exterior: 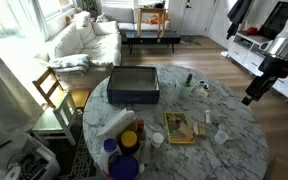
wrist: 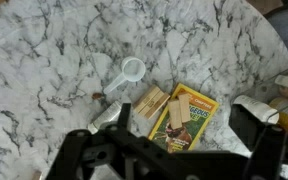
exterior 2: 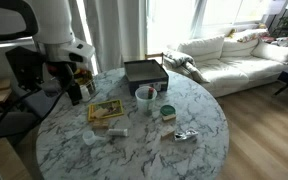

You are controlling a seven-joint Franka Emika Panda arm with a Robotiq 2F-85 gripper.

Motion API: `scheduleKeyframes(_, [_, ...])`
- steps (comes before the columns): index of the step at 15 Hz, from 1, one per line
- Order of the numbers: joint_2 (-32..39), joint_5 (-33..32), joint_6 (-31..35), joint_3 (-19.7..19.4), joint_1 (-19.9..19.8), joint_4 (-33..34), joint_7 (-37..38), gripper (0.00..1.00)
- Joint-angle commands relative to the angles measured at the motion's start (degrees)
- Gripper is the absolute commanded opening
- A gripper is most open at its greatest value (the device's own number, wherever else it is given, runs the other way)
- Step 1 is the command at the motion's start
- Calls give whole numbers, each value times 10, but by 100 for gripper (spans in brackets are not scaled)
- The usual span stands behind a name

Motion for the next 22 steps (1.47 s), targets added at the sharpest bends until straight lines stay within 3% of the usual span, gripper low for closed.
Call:
scheduleKeyframes(1, [2, 6, -2, 12, -13, 1, -6, 100])
scheduleKeyframes(10, [2, 6, -2, 12, -13, 1, -6, 100])
scheduleKeyframes(14, [93, 32, 129, 26, -29, 44, 101, 100])
scheduleKeyframes(18, [210, 3, 265, 47, -51, 114, 200, 100])
scheduleKeyframes(22, [333, -32, 307, 44, -67, 203, 320, 100])
